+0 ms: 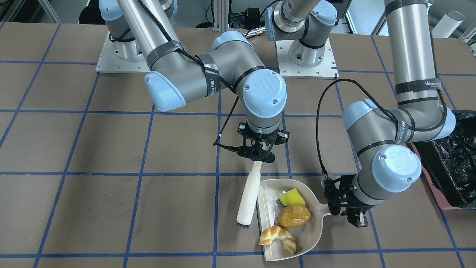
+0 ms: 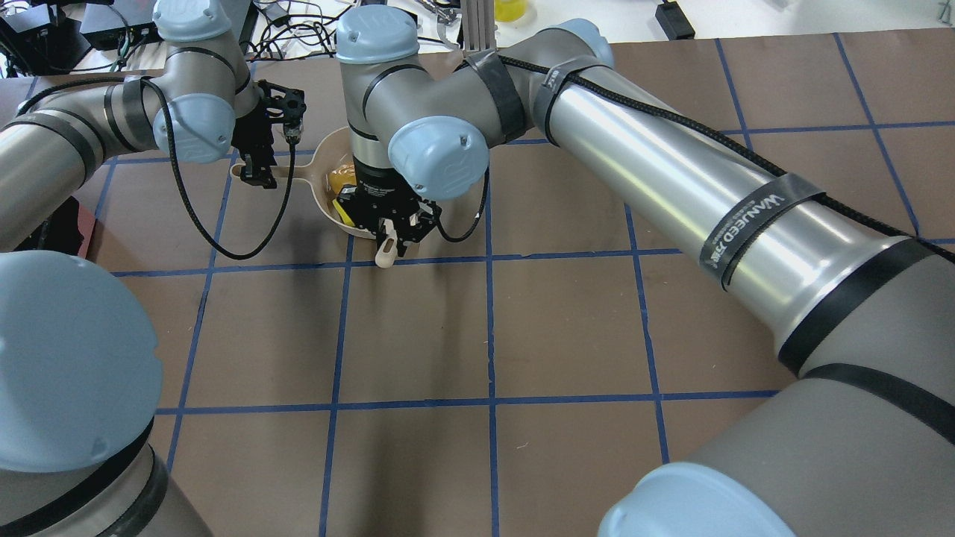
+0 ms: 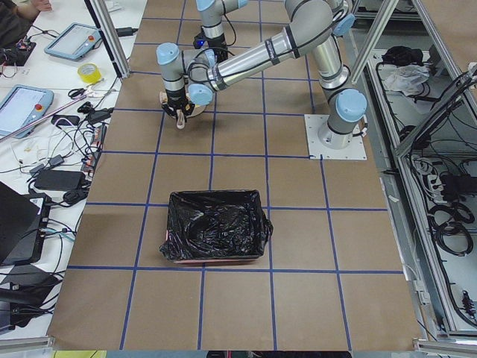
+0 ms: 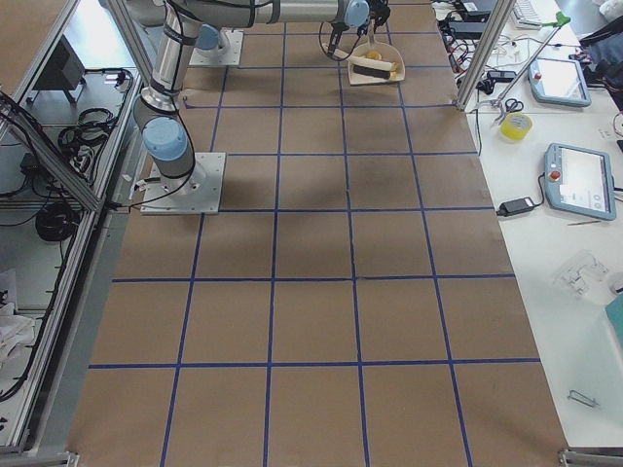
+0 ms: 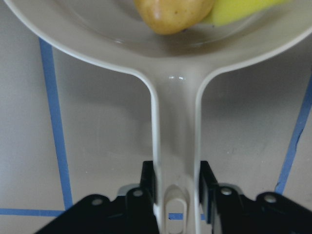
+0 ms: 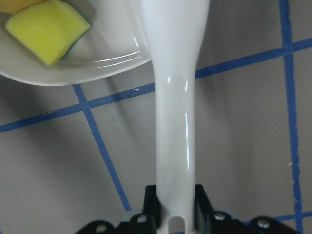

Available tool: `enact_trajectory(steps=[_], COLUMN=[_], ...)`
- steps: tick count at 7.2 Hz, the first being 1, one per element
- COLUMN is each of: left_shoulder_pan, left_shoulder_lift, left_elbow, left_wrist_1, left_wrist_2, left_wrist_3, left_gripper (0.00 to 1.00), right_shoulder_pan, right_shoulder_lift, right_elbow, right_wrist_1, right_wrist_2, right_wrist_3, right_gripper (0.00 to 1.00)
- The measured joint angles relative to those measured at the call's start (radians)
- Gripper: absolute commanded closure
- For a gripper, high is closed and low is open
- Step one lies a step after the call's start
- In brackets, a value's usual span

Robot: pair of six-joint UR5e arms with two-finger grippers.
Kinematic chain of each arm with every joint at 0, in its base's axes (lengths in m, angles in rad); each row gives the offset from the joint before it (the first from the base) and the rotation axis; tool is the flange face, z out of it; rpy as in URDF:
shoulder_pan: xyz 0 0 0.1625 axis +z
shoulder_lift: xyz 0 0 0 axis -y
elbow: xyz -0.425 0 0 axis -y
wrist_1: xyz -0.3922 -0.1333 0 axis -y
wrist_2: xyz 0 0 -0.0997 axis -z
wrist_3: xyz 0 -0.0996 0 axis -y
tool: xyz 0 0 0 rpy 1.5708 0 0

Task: Sweep and dump trash into bin
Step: 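Lift the dustpan with the left gripper while the right gripper withdraws the brush, then swing the dustpan over the black bin while the right gripper lowers the brush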

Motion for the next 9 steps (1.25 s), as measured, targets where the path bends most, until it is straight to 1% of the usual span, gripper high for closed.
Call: enact_trajectory(steps=[2, 3, 4, 7, 9], left_shoulder_pan=[0.056, 0.075, 0.092, 0.182, 0.281], left_shoulder_lift=[0.005, 0.012, 0.022, 0.084, 0.107], left_elbow=[-0.006, -0.005, 0.001, 0.029, 0.068], left_wrist_1=[-0.008, -0.015, -0.032, -0.139, -0.211], left_wrist_2=[-0.086, -0.104, -0.110, -0.110, -0.111], left_wrist_3=[0.012, 0.022, 0.046, 0.186, 0.358], left_gripper=[1.00, 1.00, 1.00, 1.00, 1.00], right_shoulder_pan=[-0.099, -0.153, -0.208, -0.391, -0.512], right_shoulder_lift=[-0.067, -0.096, -0.126, -0.233, -0.268], right_elbow=[0.011, 0.036, 0.086, 0.240, 0.307], right_wrist_1=[0.106, 0.148, 0.169, 0.180, 0.176], right_wrist_2=[-0.036, -0.064, -0.090, -0.146, -0.202], right_wrist_3=[-0.120, -0.193, -0.275, -0.514, -0.666], right_gripper=[1.00, 1.00, 1.00, 1.00, 1.00])
